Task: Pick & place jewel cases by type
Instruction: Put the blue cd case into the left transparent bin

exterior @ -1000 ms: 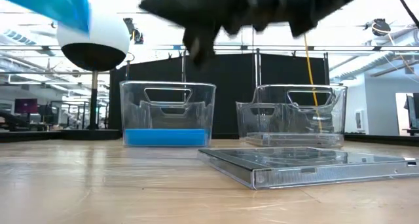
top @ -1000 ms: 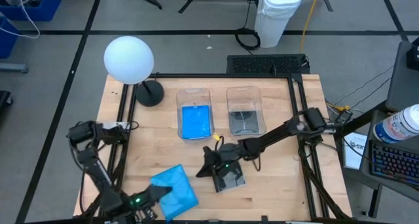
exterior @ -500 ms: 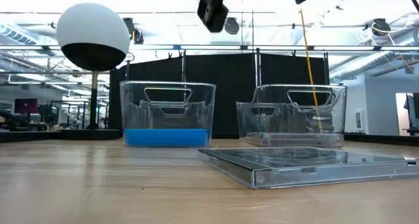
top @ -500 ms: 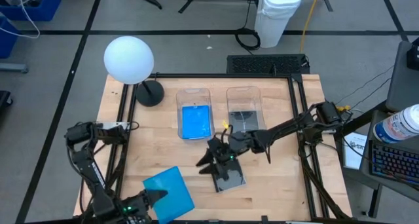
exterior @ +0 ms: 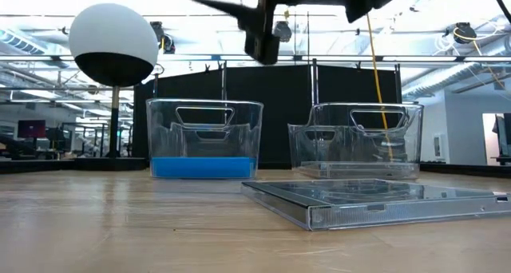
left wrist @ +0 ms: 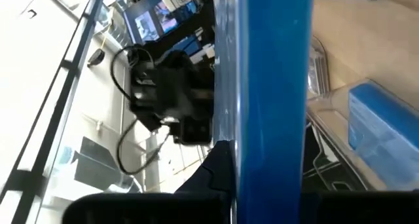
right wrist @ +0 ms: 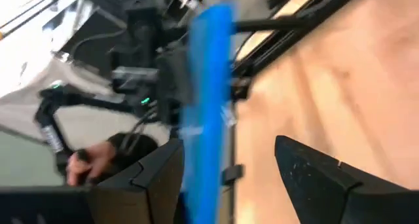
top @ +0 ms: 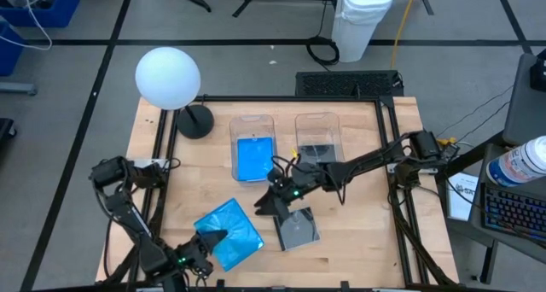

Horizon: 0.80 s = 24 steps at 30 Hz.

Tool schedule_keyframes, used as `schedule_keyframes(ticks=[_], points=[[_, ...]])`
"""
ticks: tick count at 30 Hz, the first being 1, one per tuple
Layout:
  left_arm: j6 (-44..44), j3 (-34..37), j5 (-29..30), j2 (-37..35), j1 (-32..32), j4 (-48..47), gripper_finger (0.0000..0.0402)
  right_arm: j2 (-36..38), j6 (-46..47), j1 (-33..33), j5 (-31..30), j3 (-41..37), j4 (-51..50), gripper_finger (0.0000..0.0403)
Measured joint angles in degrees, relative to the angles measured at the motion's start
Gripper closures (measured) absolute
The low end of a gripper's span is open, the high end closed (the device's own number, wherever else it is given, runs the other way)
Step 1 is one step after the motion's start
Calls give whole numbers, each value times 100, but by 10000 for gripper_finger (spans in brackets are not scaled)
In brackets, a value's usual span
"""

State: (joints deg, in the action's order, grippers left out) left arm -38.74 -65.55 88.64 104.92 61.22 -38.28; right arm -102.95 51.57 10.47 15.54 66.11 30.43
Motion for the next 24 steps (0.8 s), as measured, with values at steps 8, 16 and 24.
schedule_keyframes(ticks=[8, 16, 24], points=[[-214, 23, 48, 0, -351, -2, 385, -99, -170, -5, 253, 4, -1, 203], [-474, 21, 125, 0, -634, 243, 385, -263, -352, -49, 400, -2, -64, 207], [-447, 9, 170, 0, -857, 269, 391, -245, -1192, -50, 850, 0, 197, 236]])
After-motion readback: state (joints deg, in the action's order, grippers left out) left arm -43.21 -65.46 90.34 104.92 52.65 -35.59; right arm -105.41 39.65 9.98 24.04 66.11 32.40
